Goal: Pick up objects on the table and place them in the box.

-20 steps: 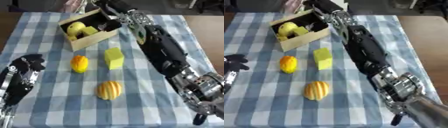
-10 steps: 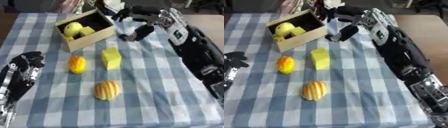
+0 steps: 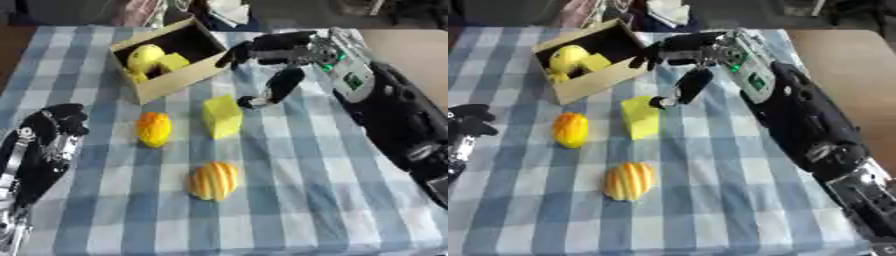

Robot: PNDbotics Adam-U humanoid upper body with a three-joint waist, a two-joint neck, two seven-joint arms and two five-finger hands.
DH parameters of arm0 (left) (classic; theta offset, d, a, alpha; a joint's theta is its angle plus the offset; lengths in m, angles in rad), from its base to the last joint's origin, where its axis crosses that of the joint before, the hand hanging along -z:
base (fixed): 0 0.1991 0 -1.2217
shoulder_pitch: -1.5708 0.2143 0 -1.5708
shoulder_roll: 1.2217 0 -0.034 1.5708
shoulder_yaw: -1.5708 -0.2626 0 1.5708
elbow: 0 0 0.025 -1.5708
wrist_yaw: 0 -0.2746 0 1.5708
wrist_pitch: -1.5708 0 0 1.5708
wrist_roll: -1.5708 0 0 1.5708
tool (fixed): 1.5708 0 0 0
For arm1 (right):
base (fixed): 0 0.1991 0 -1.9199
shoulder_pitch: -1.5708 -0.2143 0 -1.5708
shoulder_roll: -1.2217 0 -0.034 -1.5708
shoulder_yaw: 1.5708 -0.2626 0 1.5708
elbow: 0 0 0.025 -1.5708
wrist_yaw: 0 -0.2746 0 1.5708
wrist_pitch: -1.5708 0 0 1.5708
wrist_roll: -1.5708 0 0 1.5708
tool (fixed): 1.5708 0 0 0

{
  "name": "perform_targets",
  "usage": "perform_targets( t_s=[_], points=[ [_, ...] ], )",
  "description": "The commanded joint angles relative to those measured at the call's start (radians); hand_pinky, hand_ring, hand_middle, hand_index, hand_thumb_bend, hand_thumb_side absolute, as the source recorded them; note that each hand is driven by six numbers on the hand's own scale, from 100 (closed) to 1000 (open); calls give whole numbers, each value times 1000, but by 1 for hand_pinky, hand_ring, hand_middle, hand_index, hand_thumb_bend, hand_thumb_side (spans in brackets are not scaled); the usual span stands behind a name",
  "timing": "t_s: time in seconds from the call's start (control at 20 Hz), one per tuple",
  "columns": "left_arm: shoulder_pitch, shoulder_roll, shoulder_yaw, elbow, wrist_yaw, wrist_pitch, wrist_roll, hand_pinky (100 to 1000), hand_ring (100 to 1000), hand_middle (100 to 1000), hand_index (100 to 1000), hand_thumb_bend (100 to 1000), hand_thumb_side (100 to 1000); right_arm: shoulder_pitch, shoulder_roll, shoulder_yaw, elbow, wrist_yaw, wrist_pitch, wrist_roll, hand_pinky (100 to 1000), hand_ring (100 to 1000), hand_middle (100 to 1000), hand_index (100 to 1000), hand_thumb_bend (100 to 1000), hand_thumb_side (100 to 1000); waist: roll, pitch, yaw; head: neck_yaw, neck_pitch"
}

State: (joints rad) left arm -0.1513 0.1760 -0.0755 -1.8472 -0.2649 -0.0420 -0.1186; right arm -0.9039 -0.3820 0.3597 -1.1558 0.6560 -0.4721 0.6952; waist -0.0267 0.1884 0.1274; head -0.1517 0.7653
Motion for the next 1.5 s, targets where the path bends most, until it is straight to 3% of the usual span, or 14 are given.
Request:
perform_targets(
  t_s=[0.05,0.4,0.5,0.6,0.65,0.85,1.05,1.25,1.5],
  points=[
    [-8,10,4,-18,-2,-2,-1,724,595,628,776,198,697,-21,29,-8,52,89,-95,34,858,847,889,971,296,469,9,-10,2,-4,5],
    [-7,8,2,-17,-3,-3,-3,723,595,628,777,197,698,-22,68,-21,142,209,-142,-17,857,846,869,962,297,456,9,-9,2,-7,5],
    [-7,8,2,-17,-3,-3,-3,723,595,628,776,198,697,-23,73,-27,155,232,-149,-32,851,829,816,932,277,428,10,-10,2,-8,5],
    [-6,8,3,-17,-3,-3,-2,723,595,628,776,197,698,-25,75,-35,161,243,-153,-60,836,790,705,836,259,399,11,-10,2,-8,5],
    [-6,8,3,-17,-3,-3,-2,723,595,628,776,197,697,-27,74,-38,160,244,-155,-79,822,750,606,750,229,360,11,-10,1,-8,5],
    [-6,8,3,-17,-2,-3,-2,723,595,628,776,197,697,-42,64,-50,142,225,-150,-163,799,678,477,621,168,300,11,-10,1,-7,5],
    [-6,8,3,-18,-1,-3,-2,723,595,628,776,196,697,-83,49,-71,121,193,-122,-199,795,664,467,611,149,278,11,-12,5,-8,5],
    [-7,8,-1,-20,0,-4,-6,722,595,628,776,197,695,-139,57,-125,157,181,-60,-224,791,646,463,607,136,265,14,-12,17,-16,5],
    [-15,7,-15,-20,6,-7,-19,722,594,628,776,197,696,-208,109,-227,260,281,41,-313,787,629,465,611,125,250,12,-10,50,-42,5]
  ],
)
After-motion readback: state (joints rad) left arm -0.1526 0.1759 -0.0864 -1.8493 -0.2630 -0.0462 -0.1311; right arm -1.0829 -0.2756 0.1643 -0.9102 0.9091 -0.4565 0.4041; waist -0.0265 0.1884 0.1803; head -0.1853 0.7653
